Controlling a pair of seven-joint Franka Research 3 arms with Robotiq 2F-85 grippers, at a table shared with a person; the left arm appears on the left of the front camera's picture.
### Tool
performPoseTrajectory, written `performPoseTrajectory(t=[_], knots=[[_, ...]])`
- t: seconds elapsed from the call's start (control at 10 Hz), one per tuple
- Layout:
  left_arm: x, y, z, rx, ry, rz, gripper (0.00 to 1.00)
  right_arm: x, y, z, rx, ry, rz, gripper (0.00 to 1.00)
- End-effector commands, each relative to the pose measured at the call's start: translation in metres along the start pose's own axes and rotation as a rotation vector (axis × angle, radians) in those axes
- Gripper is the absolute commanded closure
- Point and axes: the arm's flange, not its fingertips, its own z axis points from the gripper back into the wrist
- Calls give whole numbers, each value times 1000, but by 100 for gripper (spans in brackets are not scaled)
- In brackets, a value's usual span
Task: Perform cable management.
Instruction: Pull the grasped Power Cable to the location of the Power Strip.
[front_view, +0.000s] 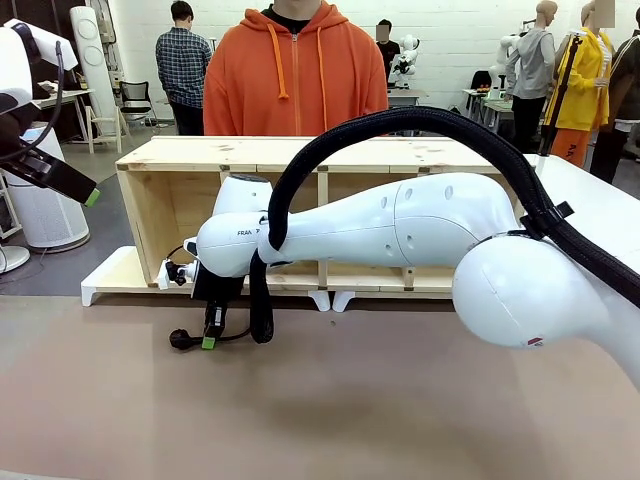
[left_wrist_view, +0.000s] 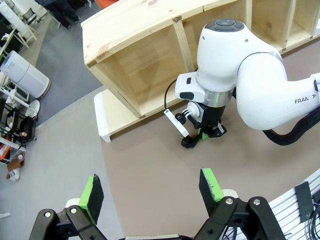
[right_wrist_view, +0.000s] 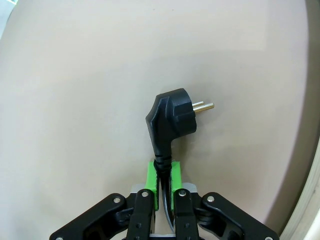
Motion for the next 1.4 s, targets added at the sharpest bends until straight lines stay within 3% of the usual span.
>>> performPoseTrajectory(t=[0.0, 0.3, 0.4, 0.5, 0.7, 0.9, 1.1, 1.3], knots=[[1, -1, -1, -2, -4, 7, 0, 0, 0, 0, 0, 0, 0, 87], [1, -1, -1, -2, -4, 7, 0, 19, 37, 20, 38, 56, 133, 87], [1, -1, -1, -2, -4, 7, 0, 15, 48, 33, -159, 86, -72, 87], [1, -1, -1, -2, -4, 7, 0, 15, 60, 38, -216, 138, -140, 87], [1, -1, -1, -2, -4, 7, 0, 19, 79, 43, -257, 151, -224, 87], [1, -1, -1, -2, -4, 7, 0, 15, 90, 54, -430, 132, -636, 87], [1, -1, -1, -2, -4, 7, 0, 13, 104, 56, -485, 142, -748, 87], [1, -1, -1, -2, -4, 7, 0, 13, 121, 62, -501, 121, -759, 87]])
